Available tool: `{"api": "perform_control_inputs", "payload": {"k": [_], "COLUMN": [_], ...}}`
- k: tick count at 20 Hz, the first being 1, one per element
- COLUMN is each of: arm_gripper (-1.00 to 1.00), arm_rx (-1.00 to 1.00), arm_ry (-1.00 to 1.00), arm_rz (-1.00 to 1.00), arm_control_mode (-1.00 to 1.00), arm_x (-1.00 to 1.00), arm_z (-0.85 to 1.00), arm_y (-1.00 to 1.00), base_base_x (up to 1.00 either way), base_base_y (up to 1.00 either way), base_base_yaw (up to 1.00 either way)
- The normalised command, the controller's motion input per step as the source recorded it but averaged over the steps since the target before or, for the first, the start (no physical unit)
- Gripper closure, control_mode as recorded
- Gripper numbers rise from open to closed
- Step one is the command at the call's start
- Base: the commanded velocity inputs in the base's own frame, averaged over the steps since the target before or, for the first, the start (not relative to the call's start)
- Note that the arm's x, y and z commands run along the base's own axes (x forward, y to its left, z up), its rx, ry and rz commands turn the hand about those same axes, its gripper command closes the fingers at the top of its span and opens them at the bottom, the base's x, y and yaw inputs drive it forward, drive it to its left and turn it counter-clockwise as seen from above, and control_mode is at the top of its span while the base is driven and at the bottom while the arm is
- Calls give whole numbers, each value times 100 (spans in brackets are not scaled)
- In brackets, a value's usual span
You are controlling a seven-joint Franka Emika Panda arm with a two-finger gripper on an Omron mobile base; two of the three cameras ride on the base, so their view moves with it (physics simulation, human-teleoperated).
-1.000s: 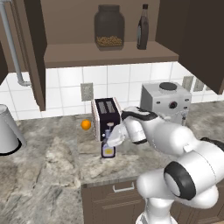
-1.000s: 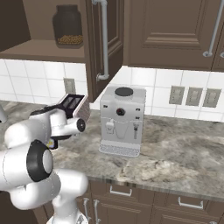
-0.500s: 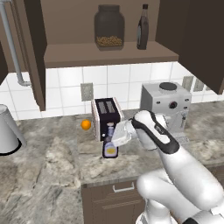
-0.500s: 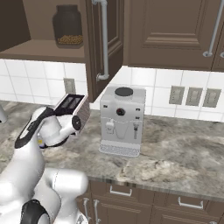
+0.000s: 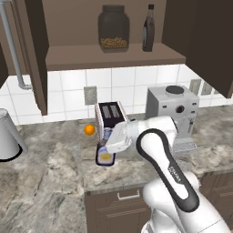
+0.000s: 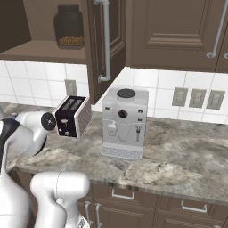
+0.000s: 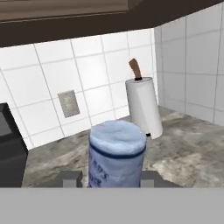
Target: Pick the syrup bottle and condiment bottle from the counter and place them in the cabinet.
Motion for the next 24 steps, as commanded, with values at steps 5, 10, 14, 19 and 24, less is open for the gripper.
{"api": "perform_control_inputs", "payload": {"k": [5,10,14,19,24], "arm_gripper": [100,100,100,100,100], "arm_rx": [5,3,-5,-13,-15], "arm_ry": [-11,-4,0,4,10], "arm_rz": [-16,-19,-22,-27,-31], "arm_control_mode": [-100,-100,-100,-100,-100], "arm_x": [-44,-30,-9,1,11], "arm_z": [100,100,100,93,80], "arm_y": [14,4,-11,-34,-32], "base_base_x": [0,0,0,0,0], "base_base_y": [0,0,0,0,0], "base_base_yaw": [0,0,0,0,0]}}
